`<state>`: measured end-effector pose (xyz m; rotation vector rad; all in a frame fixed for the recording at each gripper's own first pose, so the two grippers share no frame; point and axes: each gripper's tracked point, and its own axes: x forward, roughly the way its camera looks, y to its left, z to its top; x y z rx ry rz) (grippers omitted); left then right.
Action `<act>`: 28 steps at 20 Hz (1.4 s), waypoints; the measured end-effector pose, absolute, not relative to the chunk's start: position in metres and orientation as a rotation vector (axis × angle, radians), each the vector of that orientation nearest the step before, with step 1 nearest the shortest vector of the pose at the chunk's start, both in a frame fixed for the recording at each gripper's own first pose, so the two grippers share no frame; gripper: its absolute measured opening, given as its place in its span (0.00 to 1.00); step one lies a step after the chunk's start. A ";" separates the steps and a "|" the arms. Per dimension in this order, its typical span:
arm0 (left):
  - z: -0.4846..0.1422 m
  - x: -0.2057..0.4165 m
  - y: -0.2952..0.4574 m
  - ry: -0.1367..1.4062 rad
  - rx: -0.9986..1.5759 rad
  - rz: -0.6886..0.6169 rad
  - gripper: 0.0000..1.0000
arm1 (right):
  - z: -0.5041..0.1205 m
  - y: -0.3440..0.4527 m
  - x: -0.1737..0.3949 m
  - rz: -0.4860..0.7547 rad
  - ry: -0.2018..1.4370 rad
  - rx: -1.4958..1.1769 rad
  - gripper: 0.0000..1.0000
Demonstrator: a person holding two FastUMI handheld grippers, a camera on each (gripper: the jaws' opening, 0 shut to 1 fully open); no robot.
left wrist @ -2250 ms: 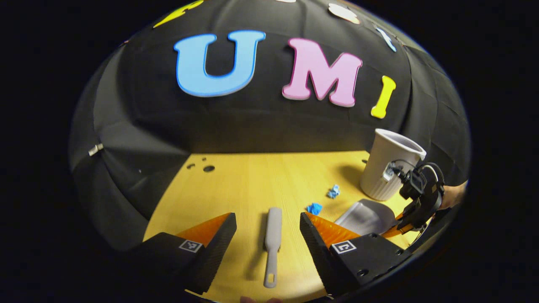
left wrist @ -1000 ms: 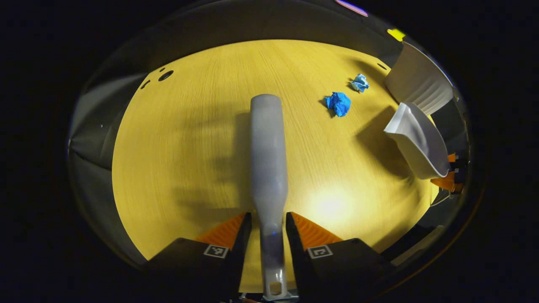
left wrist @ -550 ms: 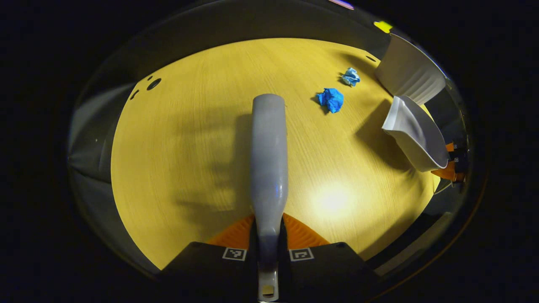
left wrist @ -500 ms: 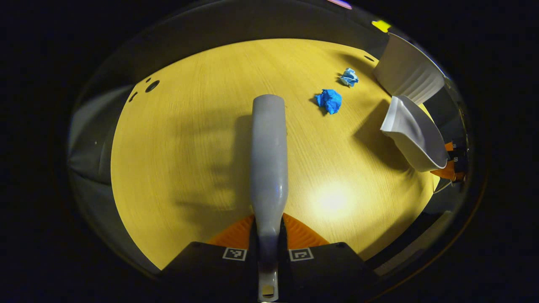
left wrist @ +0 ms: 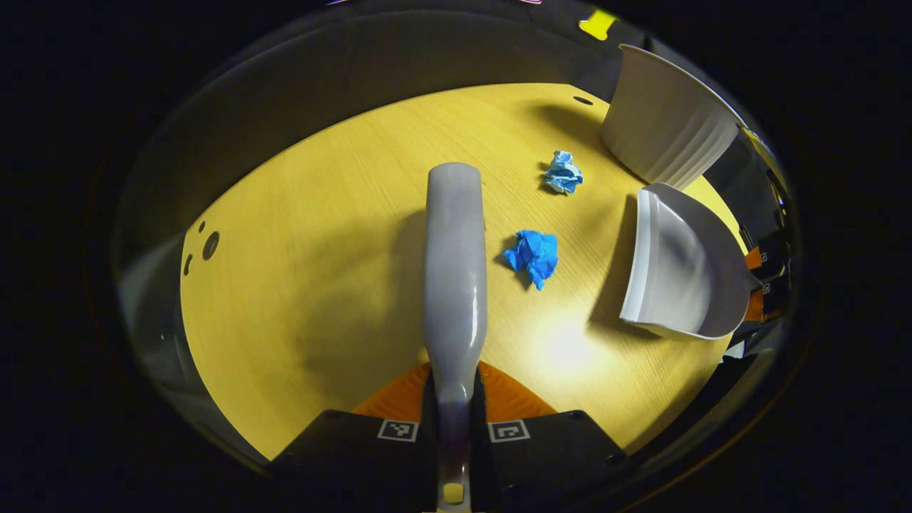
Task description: Pick up the small broom and dustpan from the desktop, sweep the trash into the dustpan with the broom, and then empty the trash into the garbage bin.
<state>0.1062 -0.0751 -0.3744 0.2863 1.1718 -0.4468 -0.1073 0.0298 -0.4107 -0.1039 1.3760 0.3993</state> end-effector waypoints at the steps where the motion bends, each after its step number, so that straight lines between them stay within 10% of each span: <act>1: -0.377 0.106 -0.081 1.177 0.286 -0.457 0.21 | -0.412 0.031 -0.106 0.405 1.377 -0.108 0.34; 28: -0.361 0.119 -0.201 1.074 0.436 -1.015 0.21 | -0.430 0.025 -0.080 0.426 1.349 -0.174 0.34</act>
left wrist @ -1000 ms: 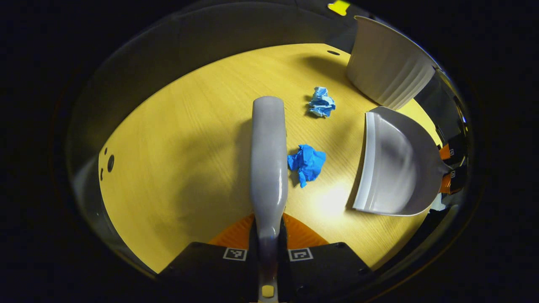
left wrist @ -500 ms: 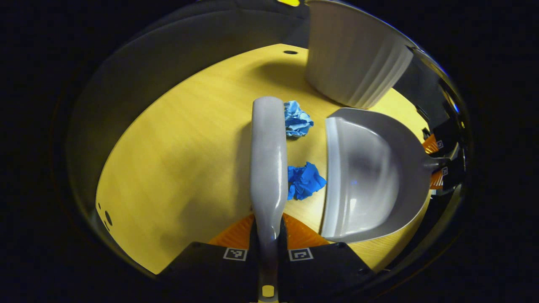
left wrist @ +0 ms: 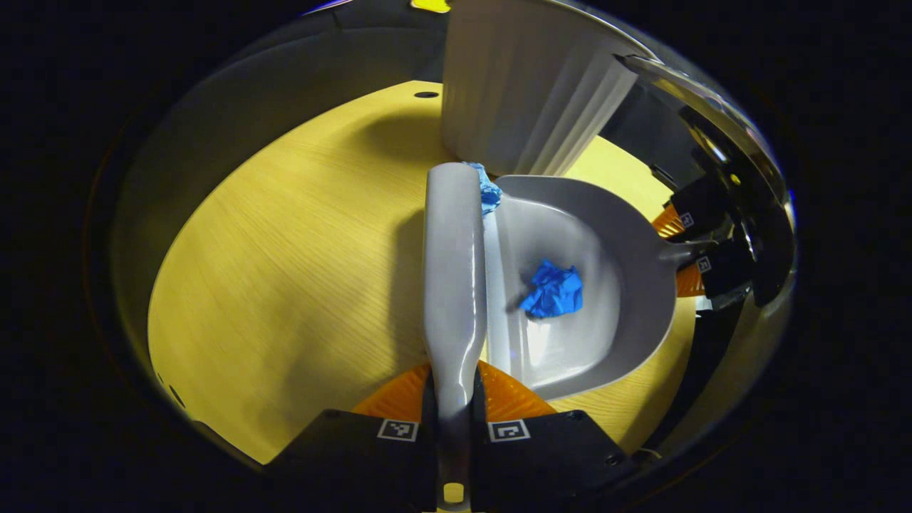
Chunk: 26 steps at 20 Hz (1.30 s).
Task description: Pick up the small broom and dustpan from the desktop, sweep the trash into the dustpan with the broom, and then empty the trash into the garbage bin.
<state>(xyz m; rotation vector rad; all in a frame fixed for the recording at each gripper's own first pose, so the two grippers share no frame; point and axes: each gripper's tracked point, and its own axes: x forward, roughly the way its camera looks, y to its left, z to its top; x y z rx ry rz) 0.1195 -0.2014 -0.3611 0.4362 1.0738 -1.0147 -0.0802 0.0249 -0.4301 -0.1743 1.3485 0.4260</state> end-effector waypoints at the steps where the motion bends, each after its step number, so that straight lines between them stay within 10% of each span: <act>1: -0.357 0.113 -0.206 1.068 0.426 -1.037 0.21 | -0.431 0.024 -0.078 0.430 1.342 -0.177 0.34; 10: -0.331 0.075 -0.189 1.088 0.362 -1.054 0.21 | -0.464 0.011 -0.054 0.464 1.237 -0.194 0.34; 26: -0.408 0.116 -0.083 1.107 0.059 -0.421 0.21 | -0.456 0.028 -0.054 0.275 1.254 -0.030 0.34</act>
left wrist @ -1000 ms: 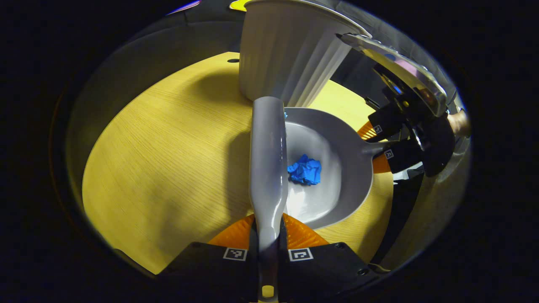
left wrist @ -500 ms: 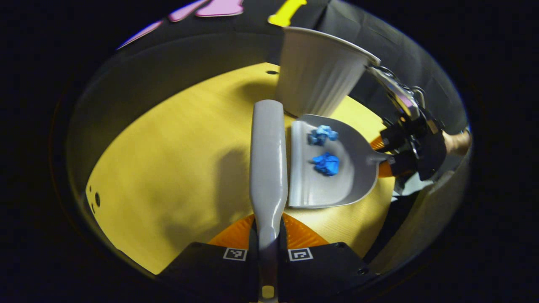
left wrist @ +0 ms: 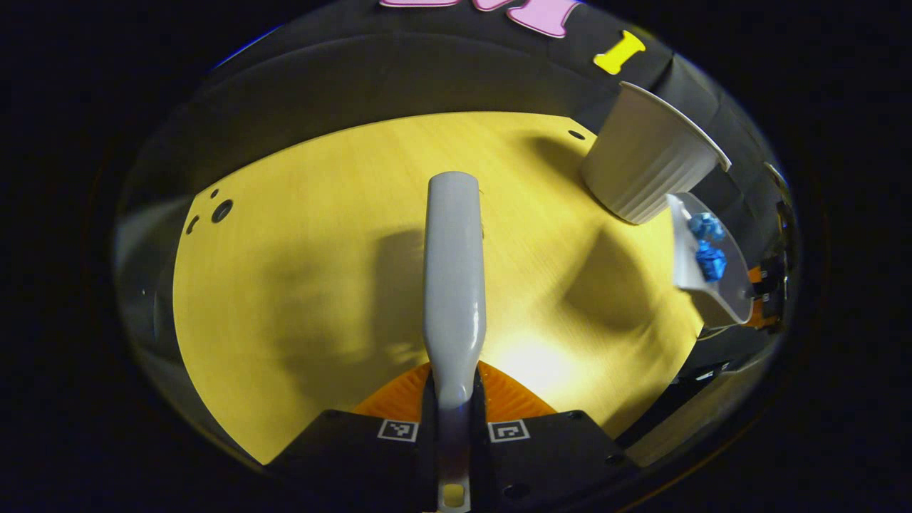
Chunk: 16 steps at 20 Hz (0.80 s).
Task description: Pick up the small broom and dustpan from the desktop, sweep the trash into the dustpan with the broom, and then empty the trash into the garbage bin.
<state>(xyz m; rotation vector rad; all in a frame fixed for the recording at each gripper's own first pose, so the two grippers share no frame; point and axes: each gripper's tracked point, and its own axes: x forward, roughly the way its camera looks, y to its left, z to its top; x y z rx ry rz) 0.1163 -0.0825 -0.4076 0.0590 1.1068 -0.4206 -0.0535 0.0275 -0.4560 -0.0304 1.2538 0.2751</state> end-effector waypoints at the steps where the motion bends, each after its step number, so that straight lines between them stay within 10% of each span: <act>1: -0.401 0.110 -0.082 1.101 0.053 -0.417 0.21 | -0.457 0.030 -0.052 0.254 1.249 -0.026 0.34; 16: -0.403 0.099 -0.057 1.068 0.044 -0.500 0.21 | -0.439 0.064 -0.023 0.055 1.212 0.086 0.34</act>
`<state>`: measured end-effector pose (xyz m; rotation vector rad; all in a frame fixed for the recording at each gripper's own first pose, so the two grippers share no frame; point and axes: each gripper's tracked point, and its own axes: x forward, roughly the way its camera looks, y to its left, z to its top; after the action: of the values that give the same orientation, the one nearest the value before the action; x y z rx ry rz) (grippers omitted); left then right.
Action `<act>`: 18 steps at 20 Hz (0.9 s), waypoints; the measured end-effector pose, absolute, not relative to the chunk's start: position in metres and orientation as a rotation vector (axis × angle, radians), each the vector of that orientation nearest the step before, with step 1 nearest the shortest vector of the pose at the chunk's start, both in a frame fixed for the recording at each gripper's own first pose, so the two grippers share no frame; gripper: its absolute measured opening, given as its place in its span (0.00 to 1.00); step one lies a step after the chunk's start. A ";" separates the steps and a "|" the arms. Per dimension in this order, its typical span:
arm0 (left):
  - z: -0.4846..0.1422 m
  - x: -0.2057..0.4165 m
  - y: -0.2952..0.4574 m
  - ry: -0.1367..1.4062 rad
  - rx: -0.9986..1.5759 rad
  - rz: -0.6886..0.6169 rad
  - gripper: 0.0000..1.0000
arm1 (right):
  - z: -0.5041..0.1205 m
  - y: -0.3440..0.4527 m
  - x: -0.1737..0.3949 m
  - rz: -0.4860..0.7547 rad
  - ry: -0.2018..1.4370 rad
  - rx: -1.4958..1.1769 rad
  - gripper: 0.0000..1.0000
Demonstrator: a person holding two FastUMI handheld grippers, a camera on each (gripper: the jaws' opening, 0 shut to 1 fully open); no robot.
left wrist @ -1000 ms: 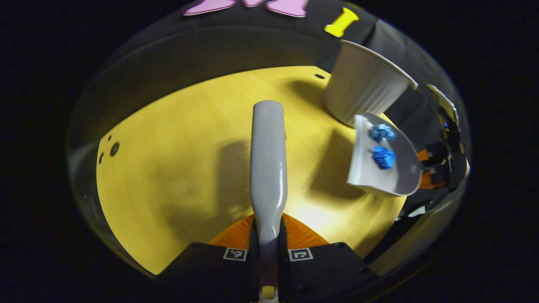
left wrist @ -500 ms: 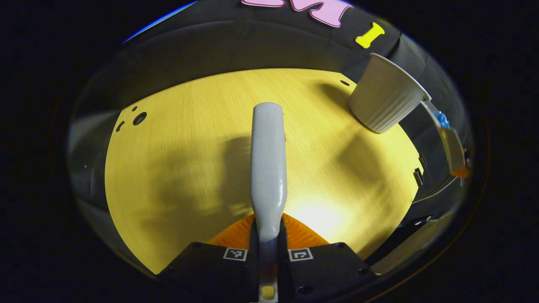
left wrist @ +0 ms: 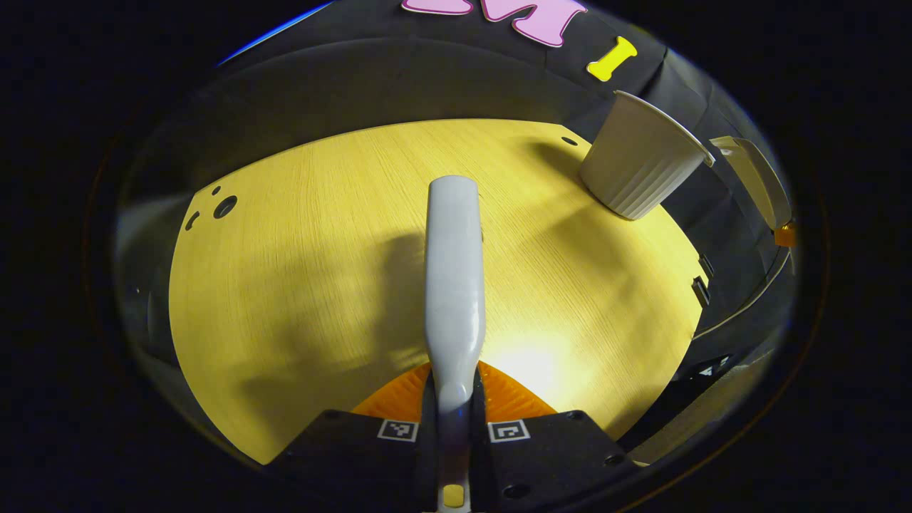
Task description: Pick up the small broom and dustpan from the desktop, sweep the trash into the dustpan with the broom, and then empty the trash into the garbage bin.
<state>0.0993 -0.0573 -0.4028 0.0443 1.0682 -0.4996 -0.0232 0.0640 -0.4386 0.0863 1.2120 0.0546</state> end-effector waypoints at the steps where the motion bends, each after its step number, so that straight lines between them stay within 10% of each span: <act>1: -0.404 0.098 -0.058 1.069 0.048 -0.502 0.21 | -0.438 0.061 -0.019 0.043 1.209 0.104 0.34; 18: -0.412 0.096 -0.060 1.072 0.084 -0.582 0.21 | -0.414 -0.118 0.058 -0.201 1.328 -0.136 0.34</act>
<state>0.0958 -0.0604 -0.4116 0.0835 1.0719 -0.5820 0.0581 -0.1182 -0.4143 -0.1364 1.3284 -0.2009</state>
